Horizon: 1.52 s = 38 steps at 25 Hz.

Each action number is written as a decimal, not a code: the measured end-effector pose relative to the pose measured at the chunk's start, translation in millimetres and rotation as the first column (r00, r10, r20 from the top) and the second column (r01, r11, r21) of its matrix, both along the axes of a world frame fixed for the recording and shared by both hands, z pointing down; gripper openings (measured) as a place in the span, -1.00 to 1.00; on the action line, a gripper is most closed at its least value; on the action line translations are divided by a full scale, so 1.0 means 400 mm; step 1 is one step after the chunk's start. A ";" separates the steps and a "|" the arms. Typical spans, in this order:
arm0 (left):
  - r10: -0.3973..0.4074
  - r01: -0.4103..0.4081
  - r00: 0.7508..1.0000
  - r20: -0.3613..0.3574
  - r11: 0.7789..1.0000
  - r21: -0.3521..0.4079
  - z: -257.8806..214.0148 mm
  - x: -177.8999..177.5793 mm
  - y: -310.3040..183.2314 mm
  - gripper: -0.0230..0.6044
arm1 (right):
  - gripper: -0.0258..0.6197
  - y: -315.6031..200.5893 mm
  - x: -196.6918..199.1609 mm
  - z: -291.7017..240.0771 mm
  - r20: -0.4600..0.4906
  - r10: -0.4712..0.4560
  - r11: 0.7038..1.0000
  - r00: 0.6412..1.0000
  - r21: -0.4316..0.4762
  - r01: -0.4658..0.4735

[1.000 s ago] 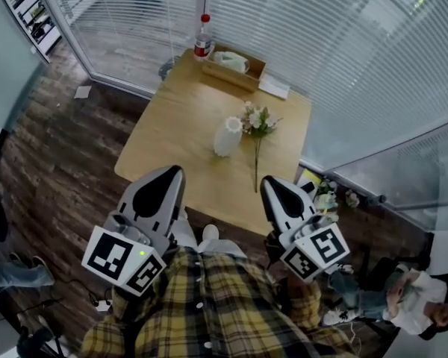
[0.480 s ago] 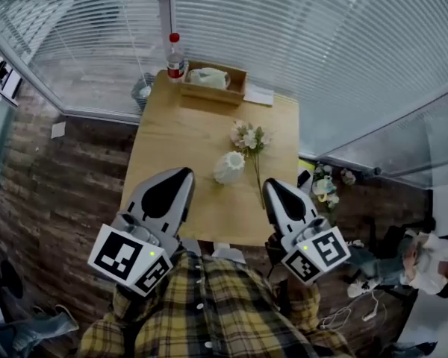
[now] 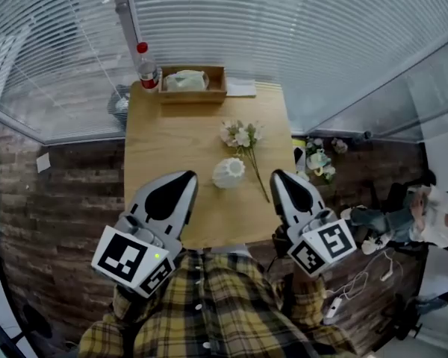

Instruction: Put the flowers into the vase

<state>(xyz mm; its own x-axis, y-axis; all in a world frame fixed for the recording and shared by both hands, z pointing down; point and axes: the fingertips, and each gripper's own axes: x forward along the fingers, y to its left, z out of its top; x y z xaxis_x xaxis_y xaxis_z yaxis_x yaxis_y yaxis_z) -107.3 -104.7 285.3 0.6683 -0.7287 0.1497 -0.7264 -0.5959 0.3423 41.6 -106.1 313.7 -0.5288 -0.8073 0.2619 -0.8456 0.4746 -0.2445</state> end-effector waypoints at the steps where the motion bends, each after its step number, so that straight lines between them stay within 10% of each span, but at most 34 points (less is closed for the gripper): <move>1: 0.013 -0.013 1.000 0.000 1.000 -0.007 0.006 0.006 -0.004 -0.90 | -0.88 0.000 0.007 0.005 -0.005 0.012 1.000 1.000 -0.008 -0.012; 22: -0.030 0.031 0.999 0.020 0.997 -0.063 0.066 0.063 -0.049 -0.90 | -0.86 -0.050 0.083 0.095 -0.035 -0.034 0.994 0.999 -0.105 0.031; 38: -0.043 0.044 0.999 0.024 0.996 -0.078 0.079 0.062 -0.066 -0.89 | -0.35 -0.086 0.085 0.230 -0.135 -0.162 0.952 0.978 -0.284 0.119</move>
<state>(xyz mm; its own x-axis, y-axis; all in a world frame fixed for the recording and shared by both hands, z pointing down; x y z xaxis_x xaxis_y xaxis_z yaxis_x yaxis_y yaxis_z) -82.5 -131.0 317.1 0.6322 -0.7423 0.2223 -0.7590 -0.5355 0.3704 75.7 -140.7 405.6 -0.5675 -0.6139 0.5488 -0.8126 0.5250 -0.2530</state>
